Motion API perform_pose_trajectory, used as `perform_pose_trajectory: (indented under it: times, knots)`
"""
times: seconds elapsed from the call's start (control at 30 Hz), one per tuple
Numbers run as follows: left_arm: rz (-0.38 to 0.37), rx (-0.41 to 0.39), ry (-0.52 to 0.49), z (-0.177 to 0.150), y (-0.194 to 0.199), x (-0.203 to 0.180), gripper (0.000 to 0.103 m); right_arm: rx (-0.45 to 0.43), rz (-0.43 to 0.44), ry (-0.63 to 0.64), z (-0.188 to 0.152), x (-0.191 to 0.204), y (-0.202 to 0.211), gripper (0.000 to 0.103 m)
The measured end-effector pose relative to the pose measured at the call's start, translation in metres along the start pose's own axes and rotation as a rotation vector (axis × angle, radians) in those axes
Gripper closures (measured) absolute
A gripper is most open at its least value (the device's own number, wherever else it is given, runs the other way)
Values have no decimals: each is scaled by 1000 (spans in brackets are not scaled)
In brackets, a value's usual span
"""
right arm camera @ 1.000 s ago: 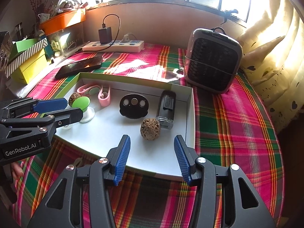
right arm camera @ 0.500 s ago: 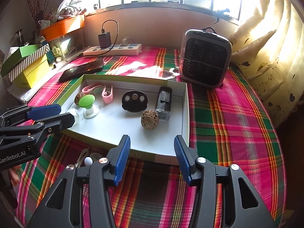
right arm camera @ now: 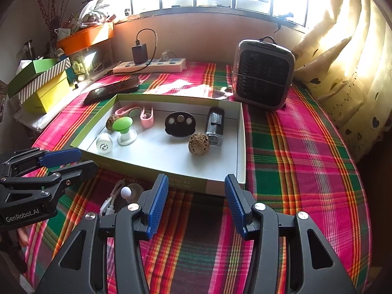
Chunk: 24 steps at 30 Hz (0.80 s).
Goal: Organize objects
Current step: 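Withdraw both grippers from the box toward the cable and white knob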
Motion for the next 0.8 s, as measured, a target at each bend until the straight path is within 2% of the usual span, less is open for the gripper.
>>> perform_pose_trajectory:
  times: [0.27,0.57,0.8]
  knots:
    - [-28,34,-1,-13,-4,-5,57,5,2,-11,-7,-1,2,54]
    - [-26,80,-36,-25,-16,-19,57,8,3,-19,-11,-3,3,54]
    - [9,104,-66,-30,-25,-26,57,11,3,-23,-13,-4,3,54]
Point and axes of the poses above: each gripper's, at about its wrist camera, not at the fingertips, and y roughly against the way its jaws point, x to its left, z to its top, the point moved 1 cm from there along -y, roughly the way its jaws point, and after that the axes turned 2 degrees about x, right-handed, at the moved point
